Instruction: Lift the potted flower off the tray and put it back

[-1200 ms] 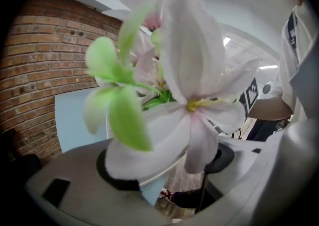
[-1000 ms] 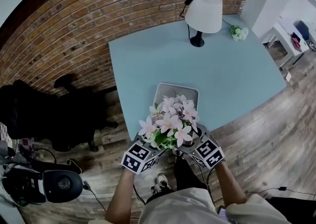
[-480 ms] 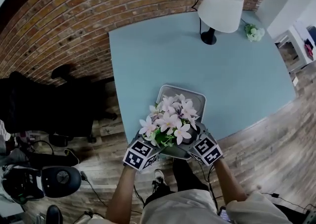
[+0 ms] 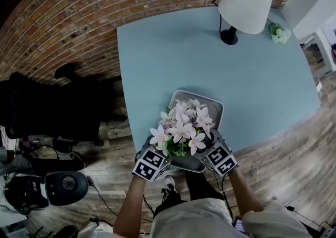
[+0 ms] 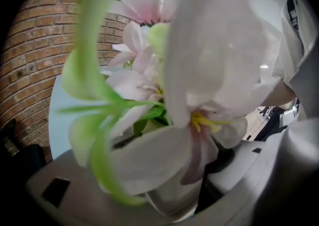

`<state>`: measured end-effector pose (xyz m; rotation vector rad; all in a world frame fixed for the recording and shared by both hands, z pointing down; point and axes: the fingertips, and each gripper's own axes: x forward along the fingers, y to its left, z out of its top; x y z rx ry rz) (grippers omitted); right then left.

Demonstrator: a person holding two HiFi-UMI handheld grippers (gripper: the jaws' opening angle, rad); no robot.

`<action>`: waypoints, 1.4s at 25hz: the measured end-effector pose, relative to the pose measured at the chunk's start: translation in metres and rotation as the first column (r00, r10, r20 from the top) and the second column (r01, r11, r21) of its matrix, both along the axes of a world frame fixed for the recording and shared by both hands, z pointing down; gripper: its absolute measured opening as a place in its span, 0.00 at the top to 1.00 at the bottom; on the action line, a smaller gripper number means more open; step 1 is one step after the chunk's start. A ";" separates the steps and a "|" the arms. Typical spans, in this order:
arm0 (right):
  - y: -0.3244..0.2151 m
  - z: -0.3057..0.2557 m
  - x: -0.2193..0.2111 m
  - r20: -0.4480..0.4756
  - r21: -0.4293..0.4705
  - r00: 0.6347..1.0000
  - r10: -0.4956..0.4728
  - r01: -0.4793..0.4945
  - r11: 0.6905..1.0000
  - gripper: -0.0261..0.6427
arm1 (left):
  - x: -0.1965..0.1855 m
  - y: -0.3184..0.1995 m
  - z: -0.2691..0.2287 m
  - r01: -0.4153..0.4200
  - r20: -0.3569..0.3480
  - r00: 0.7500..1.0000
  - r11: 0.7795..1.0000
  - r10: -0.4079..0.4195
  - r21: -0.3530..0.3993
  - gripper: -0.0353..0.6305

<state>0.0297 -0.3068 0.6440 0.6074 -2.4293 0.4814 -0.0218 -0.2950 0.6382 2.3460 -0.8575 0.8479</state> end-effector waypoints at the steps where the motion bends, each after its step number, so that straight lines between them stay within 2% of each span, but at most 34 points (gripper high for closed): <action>1: -0.002 0.000 -0.001 -0.014 0.010 1.000 -0.013 0.014 1.000 0.32 | 0.001 -0.001 0.003 -0.009 0.022 1.000 1.000 0.009 0.002 0.41; 4: -0.004 0.000 -0.001 -0.042 0.033 0.998 -0.036 0.037 0.999 0.32 | 0.002 -0.002 0.008 -0.020 0.059 0.998 1.000 0.019 0.021 0.41; 7: -0.005 0.002 -0.001 -0.034 0.041 0.999 -0.023 0.025 0.999 0.32 | 0.002 -0.004 0.009 -0.002 0.035 0.999 0.999 0.001 0.050 0.41; 10: -0.006 0.004 -0.001 -0.037 0.029 0.999 -0.008 0.009 1.000 0.32 | 0.000 -0.003 0.012 0.045 -0.009 0.999 0.998 -0.045 0.049 0.41; 14: -0.003 0.006 0.011 -0.063 0.013 0.997 0.055 -0.054 0.998 0.32 | -0.010 0.002 0.013 0.119 -0.029 0.993 0.990 -0.118 0.069 0.41; 17: 0.003 0.000 0.021 -0.072 0.009 0.991 0.115 -0.115 0.993 0.31 | -0.020 0.012 0.014 0.138 -0.008 0.990 0.987 -0.138 0.079 0.41; 22: 0.019 -0.013 0.036 -0.098 0.035 0.982 0.160 -0.157 0.987 0.32 | -0.030 0.031 0.007 0.139 0.005 0.990 0.986 -0.140 0.089 0.41; 29: 0.052 -0.055 0.050 -0.092 0.092 0.968 0.232 -0.223 0.970 0.36 | -0.045 0.059 -0.025 0.173 -0.037 0.985 0.975 -0.169 0.137 0.41; 35: 0.088 -0.097 0.053 -0.070 0.162 0.960 0.272 -0.258 0.952 0.36 | -0.050 0.091 -0.066 0.150 -0.054 0.988 0.964 -0.142 0.218 0.41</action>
